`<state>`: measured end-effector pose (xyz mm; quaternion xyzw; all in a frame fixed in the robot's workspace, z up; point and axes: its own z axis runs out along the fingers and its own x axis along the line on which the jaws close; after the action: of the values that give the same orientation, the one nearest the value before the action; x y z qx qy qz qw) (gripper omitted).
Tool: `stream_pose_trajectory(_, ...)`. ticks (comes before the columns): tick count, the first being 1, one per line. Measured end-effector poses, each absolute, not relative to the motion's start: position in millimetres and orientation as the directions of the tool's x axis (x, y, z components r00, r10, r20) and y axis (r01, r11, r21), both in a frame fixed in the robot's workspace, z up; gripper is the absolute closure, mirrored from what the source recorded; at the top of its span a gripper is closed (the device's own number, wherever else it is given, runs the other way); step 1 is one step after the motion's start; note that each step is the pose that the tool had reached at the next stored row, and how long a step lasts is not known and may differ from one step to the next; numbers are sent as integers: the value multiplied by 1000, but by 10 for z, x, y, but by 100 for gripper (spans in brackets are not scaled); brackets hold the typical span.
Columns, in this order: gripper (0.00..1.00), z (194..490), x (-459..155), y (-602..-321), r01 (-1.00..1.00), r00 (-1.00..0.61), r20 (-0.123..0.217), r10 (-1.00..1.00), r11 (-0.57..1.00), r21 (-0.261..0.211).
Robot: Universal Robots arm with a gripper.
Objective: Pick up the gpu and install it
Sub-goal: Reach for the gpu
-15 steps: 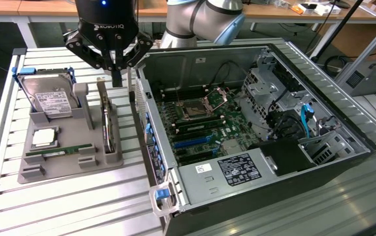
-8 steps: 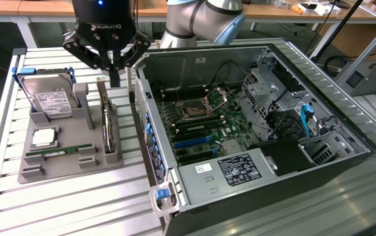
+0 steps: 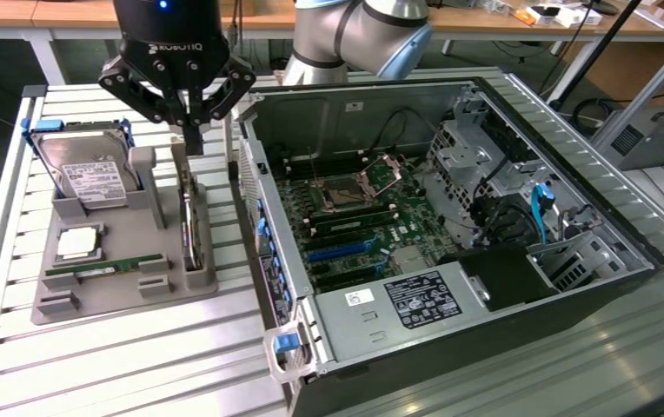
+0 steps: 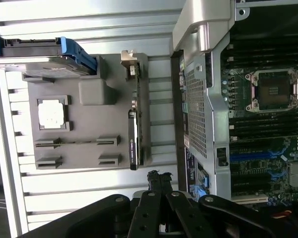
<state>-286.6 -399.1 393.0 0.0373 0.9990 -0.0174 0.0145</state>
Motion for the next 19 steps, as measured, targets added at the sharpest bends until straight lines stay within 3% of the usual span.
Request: stream_pose_trajectory(19, 89, 3929, -2998, -3991, 75, -997, -30, 74, 997, -36)
